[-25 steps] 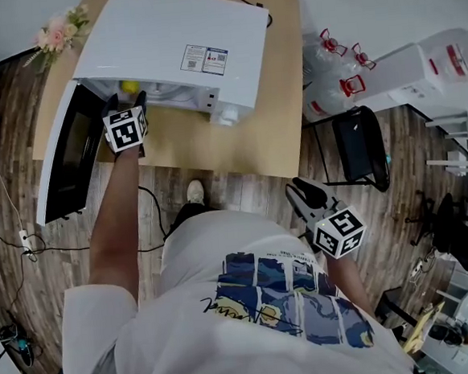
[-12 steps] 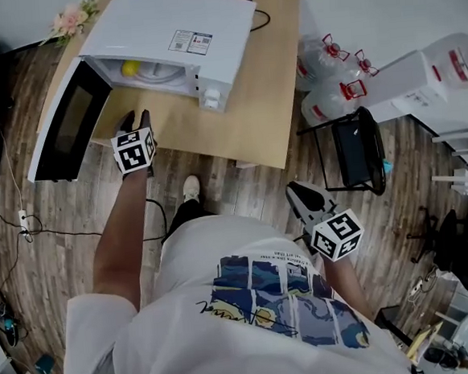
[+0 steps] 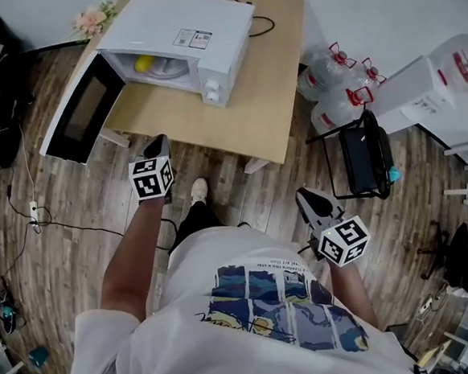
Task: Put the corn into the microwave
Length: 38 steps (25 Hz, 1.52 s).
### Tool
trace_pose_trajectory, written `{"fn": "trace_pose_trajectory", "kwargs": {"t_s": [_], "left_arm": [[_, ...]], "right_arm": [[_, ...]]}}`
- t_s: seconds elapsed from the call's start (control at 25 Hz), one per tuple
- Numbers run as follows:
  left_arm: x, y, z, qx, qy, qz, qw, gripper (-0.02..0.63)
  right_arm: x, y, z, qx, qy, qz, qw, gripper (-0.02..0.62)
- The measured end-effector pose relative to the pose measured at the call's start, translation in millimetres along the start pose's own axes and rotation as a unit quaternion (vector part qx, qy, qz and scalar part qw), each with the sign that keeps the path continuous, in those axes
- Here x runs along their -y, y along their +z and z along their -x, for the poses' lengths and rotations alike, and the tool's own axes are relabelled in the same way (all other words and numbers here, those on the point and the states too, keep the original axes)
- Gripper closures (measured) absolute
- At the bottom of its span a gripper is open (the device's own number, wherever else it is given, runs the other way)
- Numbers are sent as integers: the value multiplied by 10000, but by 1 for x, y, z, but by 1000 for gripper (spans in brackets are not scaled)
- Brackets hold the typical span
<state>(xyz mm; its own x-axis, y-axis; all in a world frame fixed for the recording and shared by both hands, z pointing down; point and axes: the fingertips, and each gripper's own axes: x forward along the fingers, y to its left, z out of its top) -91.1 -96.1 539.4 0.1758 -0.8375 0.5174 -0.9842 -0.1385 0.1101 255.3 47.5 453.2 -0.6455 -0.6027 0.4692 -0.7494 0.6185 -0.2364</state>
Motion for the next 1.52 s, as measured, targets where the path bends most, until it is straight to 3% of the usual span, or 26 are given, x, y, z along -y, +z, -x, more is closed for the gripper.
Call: {"fn": "trace_pose_trajectory", "kwargs": {"t_s": [0.28, 0.44, 0.72, 1.04, 1.52], "left_arm": [[82, -25, 64, -40, -1011, -65, 9948, 598], [133, -45, 93, -187, -1647, -196, 9860, 598], [196, -58, 118, -257, -2381, -545, 9694, 598], [222, -58, 125, -191, -2595, -656, 9633, 598], [225, -61, 119, -302, -2585, -645, 9634, 598]], "right_arm": [[-12, -24, 30, 84, 30, -6, 10000, 572], [-20, -36, 46, 105, -4, -46, 9999, 574], [-26, -46, 68, 171, -90, 5, 9998, 577], [-29, -49, 79, 217, -77, 84, 9997, 580], [-28, -51, 79, 215, -18, 107, 9997, 581]]}}
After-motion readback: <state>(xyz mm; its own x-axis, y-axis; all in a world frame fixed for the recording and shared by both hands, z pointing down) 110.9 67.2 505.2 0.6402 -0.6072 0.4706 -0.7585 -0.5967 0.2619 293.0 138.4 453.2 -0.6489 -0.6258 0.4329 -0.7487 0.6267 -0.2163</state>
